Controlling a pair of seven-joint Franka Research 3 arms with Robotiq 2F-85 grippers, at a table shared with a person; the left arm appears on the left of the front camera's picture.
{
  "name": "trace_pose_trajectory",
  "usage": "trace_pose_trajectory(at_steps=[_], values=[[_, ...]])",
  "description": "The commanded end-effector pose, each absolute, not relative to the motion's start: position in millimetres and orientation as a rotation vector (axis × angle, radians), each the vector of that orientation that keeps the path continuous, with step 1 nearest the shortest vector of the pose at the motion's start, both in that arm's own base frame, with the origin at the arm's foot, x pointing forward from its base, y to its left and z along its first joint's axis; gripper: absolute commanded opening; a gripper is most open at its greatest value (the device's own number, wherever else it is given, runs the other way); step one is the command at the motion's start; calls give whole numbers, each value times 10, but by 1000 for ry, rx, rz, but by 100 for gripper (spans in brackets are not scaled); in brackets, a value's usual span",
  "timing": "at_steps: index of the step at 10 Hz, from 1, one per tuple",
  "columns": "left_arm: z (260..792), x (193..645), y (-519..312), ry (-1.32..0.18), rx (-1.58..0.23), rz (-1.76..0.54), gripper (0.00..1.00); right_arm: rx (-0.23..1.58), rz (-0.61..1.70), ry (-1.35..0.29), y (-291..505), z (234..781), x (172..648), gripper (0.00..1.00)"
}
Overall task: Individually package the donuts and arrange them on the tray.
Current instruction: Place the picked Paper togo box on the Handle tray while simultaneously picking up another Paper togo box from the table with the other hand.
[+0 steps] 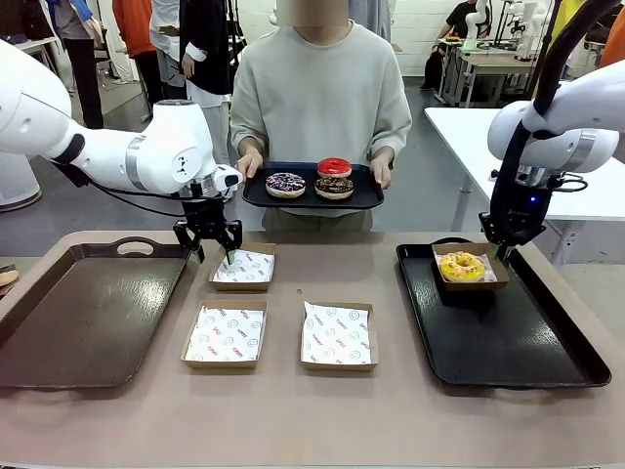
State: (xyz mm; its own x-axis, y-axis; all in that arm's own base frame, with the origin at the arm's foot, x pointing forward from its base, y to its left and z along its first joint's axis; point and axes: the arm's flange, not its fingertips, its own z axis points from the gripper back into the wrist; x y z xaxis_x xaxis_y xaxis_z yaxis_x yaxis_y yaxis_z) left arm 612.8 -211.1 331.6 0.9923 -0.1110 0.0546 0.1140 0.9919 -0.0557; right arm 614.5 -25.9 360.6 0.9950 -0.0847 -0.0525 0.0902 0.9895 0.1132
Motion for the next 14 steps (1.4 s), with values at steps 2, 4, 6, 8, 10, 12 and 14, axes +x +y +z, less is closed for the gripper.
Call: trace_pose_trajectory(at_steps=[2,4,6,8,10,12,14], values=[[3306,6177,-2154,-51,-53,-96,0,159,-74,55,-281,3620,6187,75],[3309,6170,-2153,-50,-53,-96,0,163,-78,53,-280,3625,6178,100],[3310,6165,-2151,-49,-51,-94,0,168,-82,47,-281,3632,6170,100],[3329,6154,-2139,-52,-52,-91,0,176,-80,45,-275,3665,6152,100],[3345,6147,-2116,-45,-61,-86,0,195,-78,49,-296,3751,6101,100],[3515,6074,-2074,-1,-106,-82,0,302,-38,105,-371,3957,5916,100],[4014,5851,-2055,4,-129,-98,0,602,86,210,-640,4339,5570,100]])
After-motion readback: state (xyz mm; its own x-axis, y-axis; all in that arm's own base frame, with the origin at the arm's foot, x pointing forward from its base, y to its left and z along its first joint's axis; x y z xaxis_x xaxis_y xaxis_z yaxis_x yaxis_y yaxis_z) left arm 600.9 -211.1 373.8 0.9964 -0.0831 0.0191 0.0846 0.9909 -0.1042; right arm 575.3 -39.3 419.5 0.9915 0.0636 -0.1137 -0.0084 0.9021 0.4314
